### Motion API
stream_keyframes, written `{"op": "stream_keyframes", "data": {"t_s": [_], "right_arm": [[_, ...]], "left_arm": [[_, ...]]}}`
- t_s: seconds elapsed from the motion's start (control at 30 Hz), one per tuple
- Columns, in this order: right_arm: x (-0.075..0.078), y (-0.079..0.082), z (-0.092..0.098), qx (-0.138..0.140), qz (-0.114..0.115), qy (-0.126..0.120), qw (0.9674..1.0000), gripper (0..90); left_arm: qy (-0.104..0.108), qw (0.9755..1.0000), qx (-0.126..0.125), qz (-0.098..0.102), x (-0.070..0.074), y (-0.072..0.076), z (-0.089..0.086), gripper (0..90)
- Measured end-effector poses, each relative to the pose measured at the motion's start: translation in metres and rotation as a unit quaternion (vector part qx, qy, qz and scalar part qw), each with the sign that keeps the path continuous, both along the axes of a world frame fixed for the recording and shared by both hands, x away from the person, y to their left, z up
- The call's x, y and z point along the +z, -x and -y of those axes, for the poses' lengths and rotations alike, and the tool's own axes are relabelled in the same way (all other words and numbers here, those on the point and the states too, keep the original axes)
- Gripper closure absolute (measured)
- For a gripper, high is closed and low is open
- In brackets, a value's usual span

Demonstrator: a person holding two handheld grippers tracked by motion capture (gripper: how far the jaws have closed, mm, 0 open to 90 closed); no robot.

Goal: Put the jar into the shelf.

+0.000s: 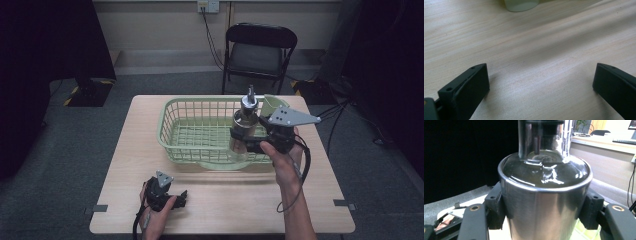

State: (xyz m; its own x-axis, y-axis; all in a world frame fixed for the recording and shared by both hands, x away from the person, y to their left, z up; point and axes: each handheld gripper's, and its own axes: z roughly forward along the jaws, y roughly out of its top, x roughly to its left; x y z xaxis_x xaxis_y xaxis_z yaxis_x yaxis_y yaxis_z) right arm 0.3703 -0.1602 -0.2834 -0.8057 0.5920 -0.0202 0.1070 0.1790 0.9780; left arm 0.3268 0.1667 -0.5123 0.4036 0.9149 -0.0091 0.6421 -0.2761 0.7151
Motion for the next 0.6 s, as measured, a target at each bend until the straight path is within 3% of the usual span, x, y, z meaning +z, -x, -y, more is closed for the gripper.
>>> {"op": "stream_keyframes", "data": {"t_s": [0.4, 0.6], "right_arm": [[0.006, -0.039, -0.017, -0.008, -0.008, -0.007, 0.9999, 35.1], [0.000, -0.064, -0.030, -0.014, -0.014, -0.002, 0.9998, 35.1]], "left_arm": [[0.000, 1.0000, 0.000, 0.000, 0.000, 0.000, 0.000, 0.3], [0.000, 1.0000, 0.000, 0.000, 0.000, 0.000, 0.000, 0.3]]}}
